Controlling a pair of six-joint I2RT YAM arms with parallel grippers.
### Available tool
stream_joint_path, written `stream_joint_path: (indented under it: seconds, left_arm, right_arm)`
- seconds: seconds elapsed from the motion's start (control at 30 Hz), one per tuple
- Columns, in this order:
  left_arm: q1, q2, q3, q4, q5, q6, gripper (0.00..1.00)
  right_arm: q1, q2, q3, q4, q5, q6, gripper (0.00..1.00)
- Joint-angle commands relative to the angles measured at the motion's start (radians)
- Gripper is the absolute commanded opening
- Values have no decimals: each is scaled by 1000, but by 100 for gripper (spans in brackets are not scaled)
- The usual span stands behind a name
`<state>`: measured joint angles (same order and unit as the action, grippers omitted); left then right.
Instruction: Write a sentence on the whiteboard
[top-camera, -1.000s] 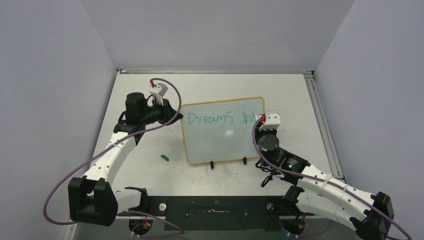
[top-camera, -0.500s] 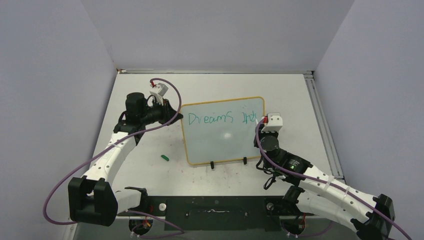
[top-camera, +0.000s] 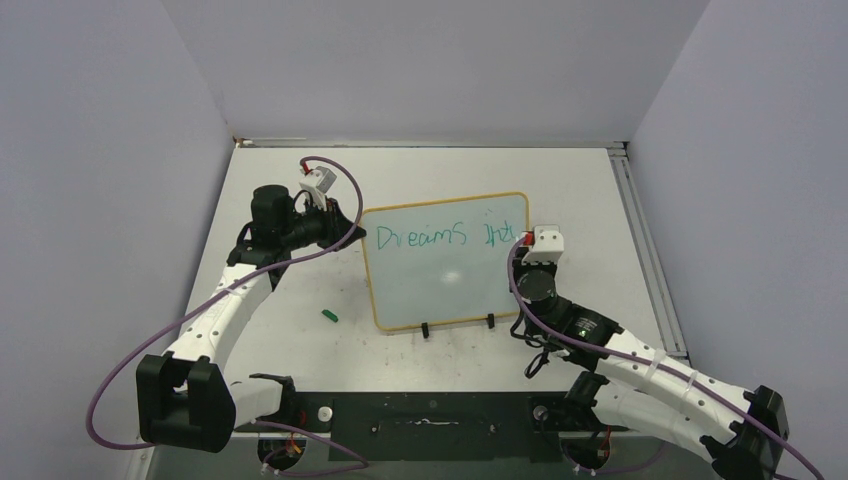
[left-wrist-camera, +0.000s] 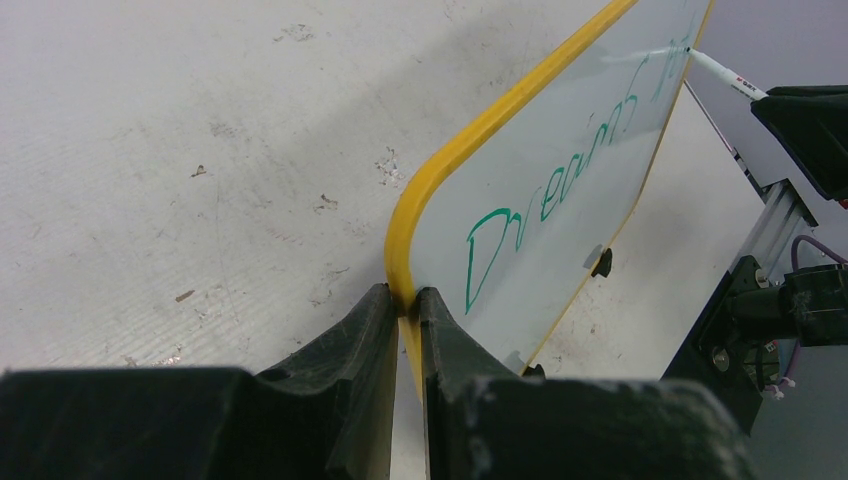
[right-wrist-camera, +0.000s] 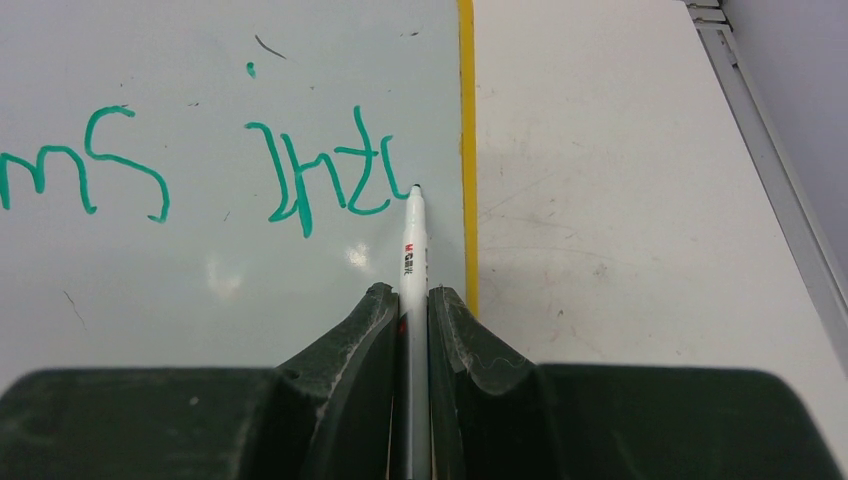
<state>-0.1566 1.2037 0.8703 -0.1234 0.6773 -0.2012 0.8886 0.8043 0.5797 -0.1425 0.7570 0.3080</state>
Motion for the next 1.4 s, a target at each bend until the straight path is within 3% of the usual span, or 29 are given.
stream_joint_path:
  seconds: [0.0,0.67,1.0,1.13,1.37]
  left_arm:
    - [-17,-20,34,5,13,6,0]
    - [-17,-20,35,4,5,7,0]
    - [-15,-25,35,5,-8,0,0]
    - [-15,-27,32,7,-8,-3,0]
    - [-15,-31,28,10,-11,-6,0]
  right_arm:
    - [-10,16,48,80,33,-57,5]
    - [-12,42,55,131,-28,-87,5]
    - [11,-83,121,-8,-35,-89,5]
    - [80,-104,126,12,-103,-106,5]
    - [330,-15,58,260,-131,-174,5]
